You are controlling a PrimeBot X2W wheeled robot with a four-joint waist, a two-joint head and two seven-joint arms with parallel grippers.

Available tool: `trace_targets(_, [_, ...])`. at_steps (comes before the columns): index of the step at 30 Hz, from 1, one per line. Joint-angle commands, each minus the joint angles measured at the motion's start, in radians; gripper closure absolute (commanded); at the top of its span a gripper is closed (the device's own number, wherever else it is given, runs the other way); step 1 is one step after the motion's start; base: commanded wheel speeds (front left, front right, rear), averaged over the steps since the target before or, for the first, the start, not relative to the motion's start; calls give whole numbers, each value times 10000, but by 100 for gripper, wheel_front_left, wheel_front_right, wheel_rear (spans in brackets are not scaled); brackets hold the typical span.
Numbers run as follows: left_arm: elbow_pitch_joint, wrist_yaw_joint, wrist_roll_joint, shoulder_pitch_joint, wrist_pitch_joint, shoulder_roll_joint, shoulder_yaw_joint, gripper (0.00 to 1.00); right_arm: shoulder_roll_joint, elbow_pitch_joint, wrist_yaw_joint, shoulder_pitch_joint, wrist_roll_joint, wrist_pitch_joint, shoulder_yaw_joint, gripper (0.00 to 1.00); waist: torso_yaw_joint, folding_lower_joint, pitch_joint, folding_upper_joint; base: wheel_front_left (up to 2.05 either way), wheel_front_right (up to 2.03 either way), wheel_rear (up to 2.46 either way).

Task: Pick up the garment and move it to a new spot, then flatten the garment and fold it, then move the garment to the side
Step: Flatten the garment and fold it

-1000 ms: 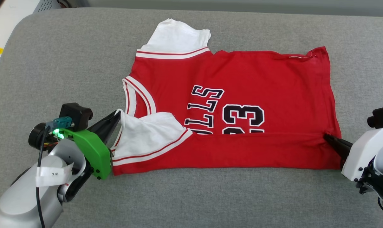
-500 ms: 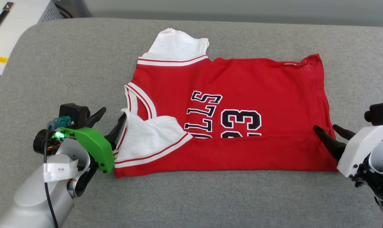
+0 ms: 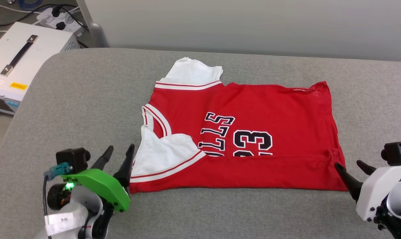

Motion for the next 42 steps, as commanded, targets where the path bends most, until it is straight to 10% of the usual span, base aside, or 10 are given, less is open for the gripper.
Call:
trace_targets(1, [-267, 209, -142, 322, 124, -3, 20, 0, 164, -121, -7, 200, -187, 156, -176, 0, 17, 0, -42, 0, 0, 0, 0])
trace_targets(14, [-1800, 2125, -236, 1140, 2311, 689, -550, 0, 1416, -1421, -7, 776, -1458, 1520, -1099, 0, -260, 0, 718, 0, 0, 0, 0])
trace_targets(29, [204, 1997, -231, 474, 2811, 258, -851, 0, 1426, -1805, -7, 587, -1512, 1569, -1059, 0, -682, 0, 1413, 0, 0, 0, 0])
trace_targets(30, [308, 1943, -311, 499, 3028, 220, -941, 13, 1418, -1803, -7, 586, -1519, 1569, -1075, 0, -681, 0, 1403, 0, 0, 0, 0])
trace_targets(32, [450, 1827, -474, 547, 3362, 124, -1071, 99, 1397, -1786, -7, 589, -1549, 1568, -1109, 0, -650, 0, 1328, 0, 0, 0, 0])
trace_targets(42, [9, 1494, -522, 586, 2702, 10, -873, 100, 1174, -1543, -7, 537, -1798, 1668, -1297, 0, -110, 0, 845, 0, 0, 0, 0])
